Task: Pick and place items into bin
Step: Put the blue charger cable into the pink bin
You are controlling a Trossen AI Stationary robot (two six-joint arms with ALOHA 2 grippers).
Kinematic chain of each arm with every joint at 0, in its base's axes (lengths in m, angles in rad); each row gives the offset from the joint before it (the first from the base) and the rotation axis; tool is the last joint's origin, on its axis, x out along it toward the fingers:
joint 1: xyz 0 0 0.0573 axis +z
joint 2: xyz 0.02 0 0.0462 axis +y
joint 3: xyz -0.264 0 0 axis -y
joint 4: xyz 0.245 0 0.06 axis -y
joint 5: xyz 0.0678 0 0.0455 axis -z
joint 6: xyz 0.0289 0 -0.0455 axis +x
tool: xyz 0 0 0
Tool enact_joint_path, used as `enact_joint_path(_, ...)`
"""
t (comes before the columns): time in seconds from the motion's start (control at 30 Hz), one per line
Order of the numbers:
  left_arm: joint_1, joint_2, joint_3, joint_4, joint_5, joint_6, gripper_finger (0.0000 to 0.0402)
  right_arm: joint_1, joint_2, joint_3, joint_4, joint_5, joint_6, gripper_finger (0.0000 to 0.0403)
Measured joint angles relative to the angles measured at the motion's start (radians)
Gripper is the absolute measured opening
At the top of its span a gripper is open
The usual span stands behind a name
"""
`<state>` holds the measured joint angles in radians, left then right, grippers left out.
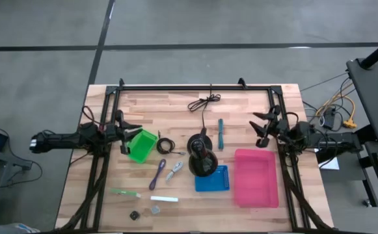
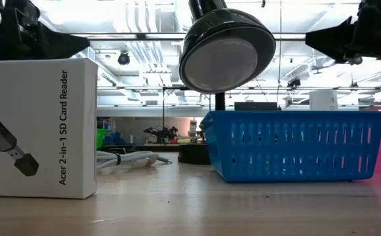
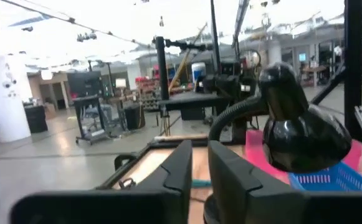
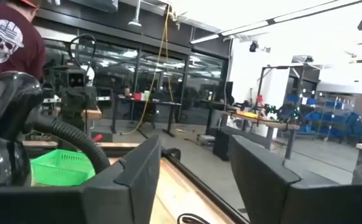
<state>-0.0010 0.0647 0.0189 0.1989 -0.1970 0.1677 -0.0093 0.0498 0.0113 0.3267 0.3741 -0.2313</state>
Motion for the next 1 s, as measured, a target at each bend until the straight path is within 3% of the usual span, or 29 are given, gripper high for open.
enact_joint_path(0.17,0.000,0.045,0.013,0.038,0.000,-0.004,0.0120,0.000,0.007,0.018,-0.017,-0.010,0.045,0.0194)
enact_joint_path(0.37,0.000,0.128,0.013,0.250,-0.001,0.001,0.0176,0.000,0.118,0.175,-0.151,-0.031,0.123,0.0188)
enact_joint_path(0.73,0.000,0.223,0.013,0.290,-0.019,0.054,0.0185,0.000,0.456,0.449,-0.501,0.018,0.087,0.0181)
enact_joint_path(1.0,0.000,0.244,0.013,0.289,-0.018,0.049,0.0185,0.000,0.680,0.521,-0.559,0.019,0.070,0.0179)
